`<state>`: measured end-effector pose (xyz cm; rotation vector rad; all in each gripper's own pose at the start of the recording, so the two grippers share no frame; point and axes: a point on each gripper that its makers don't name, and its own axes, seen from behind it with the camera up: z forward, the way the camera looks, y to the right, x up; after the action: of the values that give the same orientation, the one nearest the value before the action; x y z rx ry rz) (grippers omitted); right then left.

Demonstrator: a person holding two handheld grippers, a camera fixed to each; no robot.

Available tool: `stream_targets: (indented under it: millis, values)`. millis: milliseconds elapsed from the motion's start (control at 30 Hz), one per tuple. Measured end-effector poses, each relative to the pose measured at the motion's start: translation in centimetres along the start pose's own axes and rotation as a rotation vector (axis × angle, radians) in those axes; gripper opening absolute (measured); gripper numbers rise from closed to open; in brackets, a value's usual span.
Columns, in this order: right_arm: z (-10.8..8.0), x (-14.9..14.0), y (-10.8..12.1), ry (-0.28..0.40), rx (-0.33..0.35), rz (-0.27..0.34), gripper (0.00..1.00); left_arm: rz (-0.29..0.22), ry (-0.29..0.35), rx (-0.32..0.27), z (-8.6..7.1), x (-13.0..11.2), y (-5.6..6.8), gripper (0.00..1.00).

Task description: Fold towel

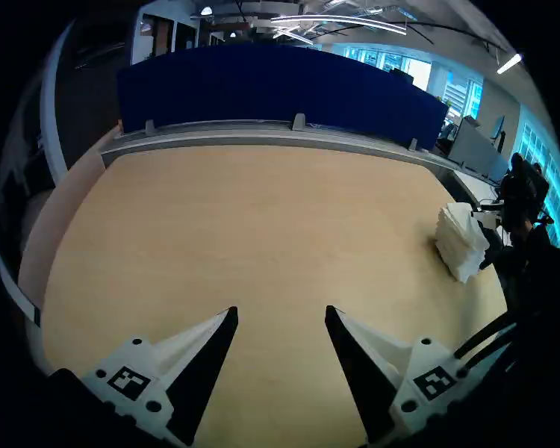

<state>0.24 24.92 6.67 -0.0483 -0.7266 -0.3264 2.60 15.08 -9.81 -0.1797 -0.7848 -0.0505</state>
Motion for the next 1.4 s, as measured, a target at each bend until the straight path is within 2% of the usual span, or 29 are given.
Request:
stream_targets:
  millis: [367, 800, 1067, 1400]
  values:
    - [-1.9, 0.0, -0.5, 0.018, -0.002, 0.011, 0.95, 0.012, 0.006, -0.016, -0.5, 0.2, 0.2, 0.86]
    - [-6.2, -1.4, -2.1, 0.04, -0.011, 0.036, 0.95, 0.023, 0.02, -0.038, -1.0, 0.4, 0.1, 0.86]
    - [-8.0, -2.2, -2.4, 0.05, -0.023, 0.061, 0.95, 0.033, 0.03, -0.054, -1.3, 0.4, 0.0, 0.86]
    - [-10.7, 0.3, -3.8, 0.177, -0.014, 0.149, 0.95, 0.032, 0.06, -0.055, -1.7, 1.1, -0.7, 0.86]
